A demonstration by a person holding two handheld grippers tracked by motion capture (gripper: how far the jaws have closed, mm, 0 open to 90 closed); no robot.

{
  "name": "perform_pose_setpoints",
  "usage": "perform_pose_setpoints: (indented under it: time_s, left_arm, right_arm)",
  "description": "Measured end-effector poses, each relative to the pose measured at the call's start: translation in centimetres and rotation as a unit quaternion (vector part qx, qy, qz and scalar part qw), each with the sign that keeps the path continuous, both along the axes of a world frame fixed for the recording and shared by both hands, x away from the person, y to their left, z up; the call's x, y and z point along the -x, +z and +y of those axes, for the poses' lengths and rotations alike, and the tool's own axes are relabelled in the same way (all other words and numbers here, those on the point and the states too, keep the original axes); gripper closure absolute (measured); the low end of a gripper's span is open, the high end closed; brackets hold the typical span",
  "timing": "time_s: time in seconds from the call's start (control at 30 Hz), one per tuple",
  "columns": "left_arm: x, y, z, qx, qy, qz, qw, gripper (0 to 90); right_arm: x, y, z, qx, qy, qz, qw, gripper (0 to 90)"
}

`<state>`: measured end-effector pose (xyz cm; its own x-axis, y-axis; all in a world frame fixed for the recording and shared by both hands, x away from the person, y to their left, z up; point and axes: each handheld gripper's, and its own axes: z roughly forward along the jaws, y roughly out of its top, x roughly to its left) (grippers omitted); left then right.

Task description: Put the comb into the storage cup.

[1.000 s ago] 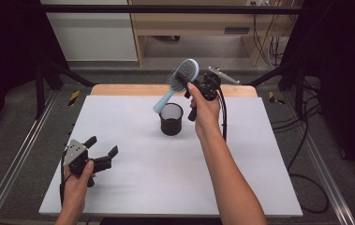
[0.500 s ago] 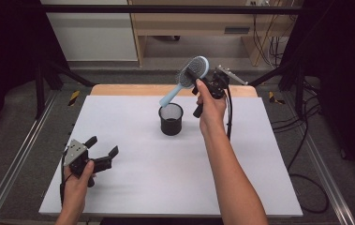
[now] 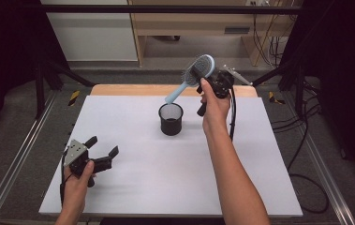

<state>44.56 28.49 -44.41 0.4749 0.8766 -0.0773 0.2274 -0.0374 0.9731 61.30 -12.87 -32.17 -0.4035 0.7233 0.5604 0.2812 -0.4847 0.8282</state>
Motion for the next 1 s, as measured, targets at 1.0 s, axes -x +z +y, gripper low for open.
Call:
perform_pose_setpoints:
  time_s: [1.0]
  left_arm:
    - [0.1, 0.1, 0.0, 0.002, -0.003, -0.002, 1.0000, 2.8]
  right_arm:
    - [0.0, 0.7, 0.5, 0.069, -0.009, -0.010, 0.9976, 53.1]
